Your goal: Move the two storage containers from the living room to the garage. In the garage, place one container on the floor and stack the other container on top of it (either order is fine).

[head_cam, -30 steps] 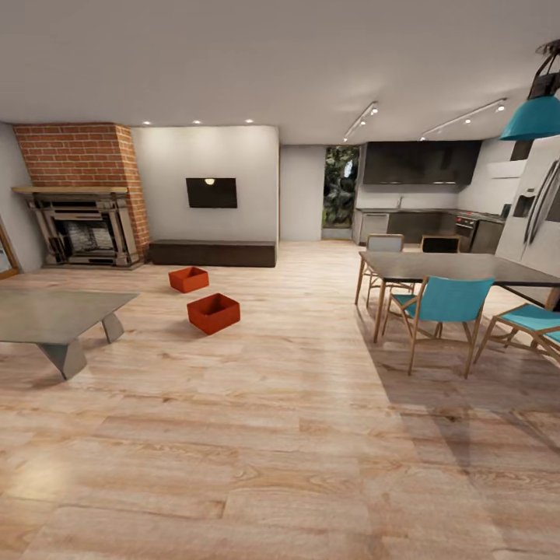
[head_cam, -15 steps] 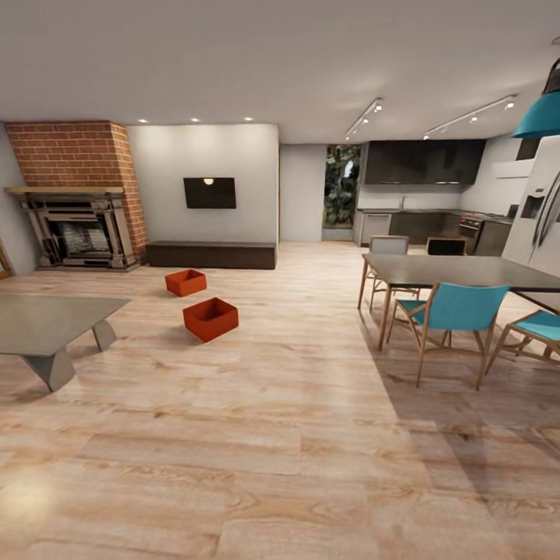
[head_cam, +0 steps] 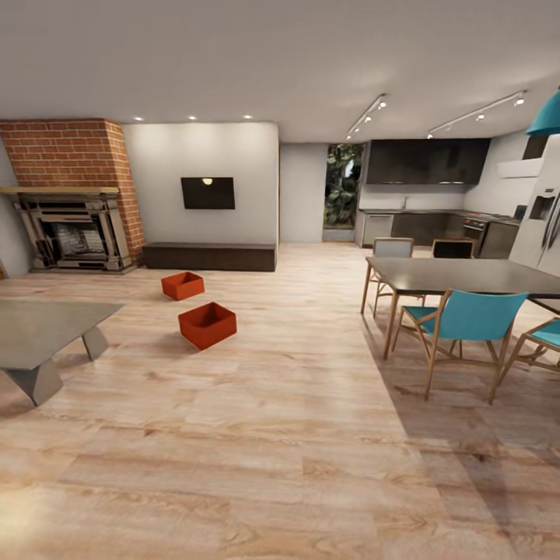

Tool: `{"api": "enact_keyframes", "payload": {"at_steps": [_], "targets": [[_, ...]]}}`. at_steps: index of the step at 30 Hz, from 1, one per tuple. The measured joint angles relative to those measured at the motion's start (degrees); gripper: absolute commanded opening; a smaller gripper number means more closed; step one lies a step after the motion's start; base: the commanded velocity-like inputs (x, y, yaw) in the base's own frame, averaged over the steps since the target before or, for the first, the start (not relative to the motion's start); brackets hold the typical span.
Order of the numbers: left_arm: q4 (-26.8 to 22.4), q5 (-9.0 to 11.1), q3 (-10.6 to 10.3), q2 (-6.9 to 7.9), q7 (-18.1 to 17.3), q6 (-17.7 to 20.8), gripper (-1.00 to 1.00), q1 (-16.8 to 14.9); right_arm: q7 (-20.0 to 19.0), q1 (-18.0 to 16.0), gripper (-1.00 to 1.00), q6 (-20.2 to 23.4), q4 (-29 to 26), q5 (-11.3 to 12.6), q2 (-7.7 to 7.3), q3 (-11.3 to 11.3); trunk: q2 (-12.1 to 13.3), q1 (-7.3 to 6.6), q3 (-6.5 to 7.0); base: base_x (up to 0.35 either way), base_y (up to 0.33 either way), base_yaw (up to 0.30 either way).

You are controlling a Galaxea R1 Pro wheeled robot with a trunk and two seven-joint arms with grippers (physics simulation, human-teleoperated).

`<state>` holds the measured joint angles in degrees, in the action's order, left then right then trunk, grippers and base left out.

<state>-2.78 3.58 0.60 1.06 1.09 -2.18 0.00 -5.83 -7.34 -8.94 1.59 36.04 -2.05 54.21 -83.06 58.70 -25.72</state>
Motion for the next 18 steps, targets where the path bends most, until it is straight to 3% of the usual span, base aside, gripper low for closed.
{"api": "enact_keyframes", "payload": {"at_steps": [18], "targets": [[0.0, 0.0, 0.0, 0.04, 0.0, 0.1, 1.00, 0.0, 0.0, 0.0, 1.00, 0.0, 0.0, 0.0, 0.01, 0.0, 0.0, 0.00, 0.00, 0.324, 0.000, 0.000]]}}
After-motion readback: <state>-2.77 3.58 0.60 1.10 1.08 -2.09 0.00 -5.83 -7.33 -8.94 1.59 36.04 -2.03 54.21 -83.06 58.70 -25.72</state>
